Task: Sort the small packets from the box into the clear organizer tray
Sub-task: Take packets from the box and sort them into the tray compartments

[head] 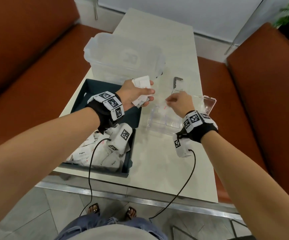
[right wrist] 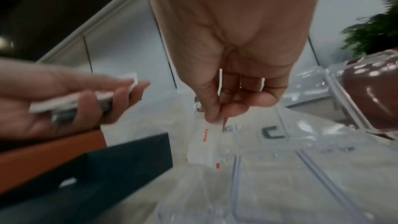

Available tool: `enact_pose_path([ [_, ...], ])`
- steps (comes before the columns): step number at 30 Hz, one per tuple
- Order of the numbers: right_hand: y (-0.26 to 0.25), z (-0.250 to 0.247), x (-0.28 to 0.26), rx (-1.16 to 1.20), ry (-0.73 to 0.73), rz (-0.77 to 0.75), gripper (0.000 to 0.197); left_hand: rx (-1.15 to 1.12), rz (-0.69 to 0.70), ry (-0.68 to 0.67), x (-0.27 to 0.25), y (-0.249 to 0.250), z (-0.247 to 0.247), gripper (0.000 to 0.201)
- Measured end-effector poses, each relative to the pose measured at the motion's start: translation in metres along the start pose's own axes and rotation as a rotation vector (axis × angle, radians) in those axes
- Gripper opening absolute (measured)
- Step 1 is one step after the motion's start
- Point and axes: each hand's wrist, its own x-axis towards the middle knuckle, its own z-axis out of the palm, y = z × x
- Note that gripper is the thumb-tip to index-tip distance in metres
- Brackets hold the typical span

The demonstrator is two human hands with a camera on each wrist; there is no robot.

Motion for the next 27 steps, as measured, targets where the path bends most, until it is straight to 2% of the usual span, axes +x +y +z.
enact_pose_path([
  [8, 0.005, 0.052, 0.006, -0.452, -0.142, 0.012, 0.031, -0.013, -0.004, 0.005, -0.004, 0.002, -0.003, 0.028],
  [15, 0.012, 0.066, 0.01, -0.686, -0.21, -0.036, 0.021, -0.034, -0.024, 0.002, -0.007, -0.003, -0.006, 0.033],
  [22, 0.008, 0.068, 0.01, -0.791, -0.194, -0.061, 0.016, -0.052, -0.039, -0.022, -0.007, -0.004, -0.005, 0.032],
  [27, 0.0, 0.062, 0.005, -0.717, -0.141, -0.027, 0.015, -0.075, -0.081, -0.057, -0.007, -0.002, -0.003, 0.016],
])
